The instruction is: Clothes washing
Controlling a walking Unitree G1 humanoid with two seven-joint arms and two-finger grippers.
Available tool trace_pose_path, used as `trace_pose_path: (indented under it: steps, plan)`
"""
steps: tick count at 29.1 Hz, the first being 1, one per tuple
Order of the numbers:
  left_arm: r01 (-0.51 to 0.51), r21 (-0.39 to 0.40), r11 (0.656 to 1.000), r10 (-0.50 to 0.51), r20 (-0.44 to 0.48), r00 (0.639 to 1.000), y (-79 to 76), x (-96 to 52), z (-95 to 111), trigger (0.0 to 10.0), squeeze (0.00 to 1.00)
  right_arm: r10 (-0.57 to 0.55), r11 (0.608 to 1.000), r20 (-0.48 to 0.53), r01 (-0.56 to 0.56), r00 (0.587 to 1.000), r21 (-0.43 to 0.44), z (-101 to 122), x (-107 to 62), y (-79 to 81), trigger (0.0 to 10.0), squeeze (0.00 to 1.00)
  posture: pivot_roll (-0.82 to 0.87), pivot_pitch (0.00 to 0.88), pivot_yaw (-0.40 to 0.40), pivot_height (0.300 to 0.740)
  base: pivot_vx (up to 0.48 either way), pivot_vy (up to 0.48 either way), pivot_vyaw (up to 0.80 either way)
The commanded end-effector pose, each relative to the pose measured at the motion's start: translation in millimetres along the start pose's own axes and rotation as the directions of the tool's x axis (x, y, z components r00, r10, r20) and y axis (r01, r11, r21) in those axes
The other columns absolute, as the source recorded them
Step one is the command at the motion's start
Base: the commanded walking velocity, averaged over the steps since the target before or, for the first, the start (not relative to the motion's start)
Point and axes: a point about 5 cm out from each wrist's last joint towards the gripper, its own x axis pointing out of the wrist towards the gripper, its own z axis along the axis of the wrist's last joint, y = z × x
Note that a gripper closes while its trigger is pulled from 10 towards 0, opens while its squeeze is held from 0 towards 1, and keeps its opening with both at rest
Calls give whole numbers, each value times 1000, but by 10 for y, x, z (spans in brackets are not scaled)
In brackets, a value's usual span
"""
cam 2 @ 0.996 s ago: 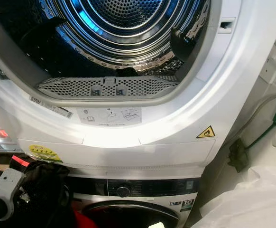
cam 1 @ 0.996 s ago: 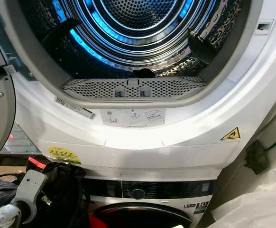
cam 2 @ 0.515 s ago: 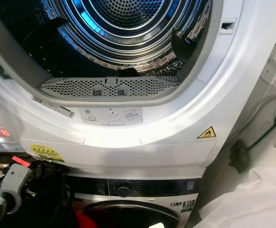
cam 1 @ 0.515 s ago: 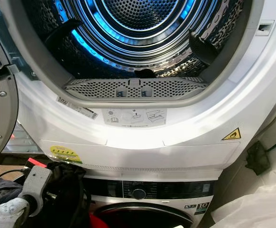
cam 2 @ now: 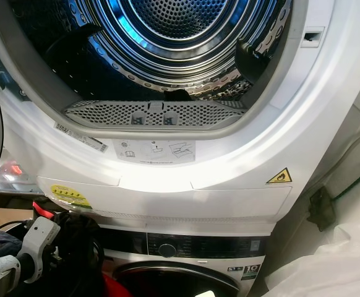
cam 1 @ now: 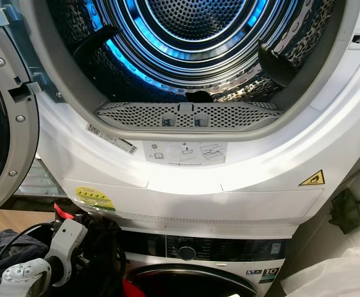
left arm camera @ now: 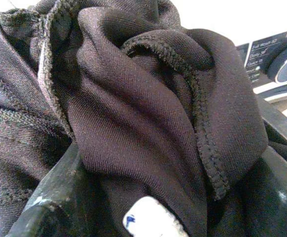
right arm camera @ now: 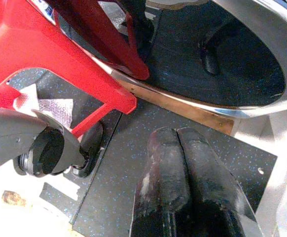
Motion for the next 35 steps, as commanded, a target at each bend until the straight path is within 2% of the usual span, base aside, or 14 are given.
trace_pose_path:
  steps: [1,8,16,24,30,35]
  plan:
    - [-1,-31,1000,-1,-54,999,-18,5,-106,0,0,8,1000,0,-8,1000,-9,4,4,27,10000,0,110,0,56,740,0,0,0]
    - [-23,-32,999,20,-80,997,-3,0,-155,0,0,11,1000,-4,-11,1000,-9,-7,3,42,10000,0,105,0,59,740,0,0,0]
    - [-94,-19,995,91,-124,988,48,21,-197,0,0,15,1000,-7,-15,1000,-7,-14,3,49,10000,0,102,0,61,740,0,0,0]
    - [-162,-49,985,160,-59,985,68,40,-149,0,0,16,1000,-9,-16,1000,1,-20,2,50,10000,0,107,0,58,740,0,0,0]
    - [-189,-73,979,186,-43,982,55,49,-152,0,0,18,1000,-6,-18,1000,-5,-7,5,52,10000,0,108,0,59,740,0,0,0]
    - [-215,-97,972,219,33,975,31,8,-124,0,0,19,1000,-5,-19,1000,5,-6,6,59,10000,0,108,0,65,740,0,0,0]
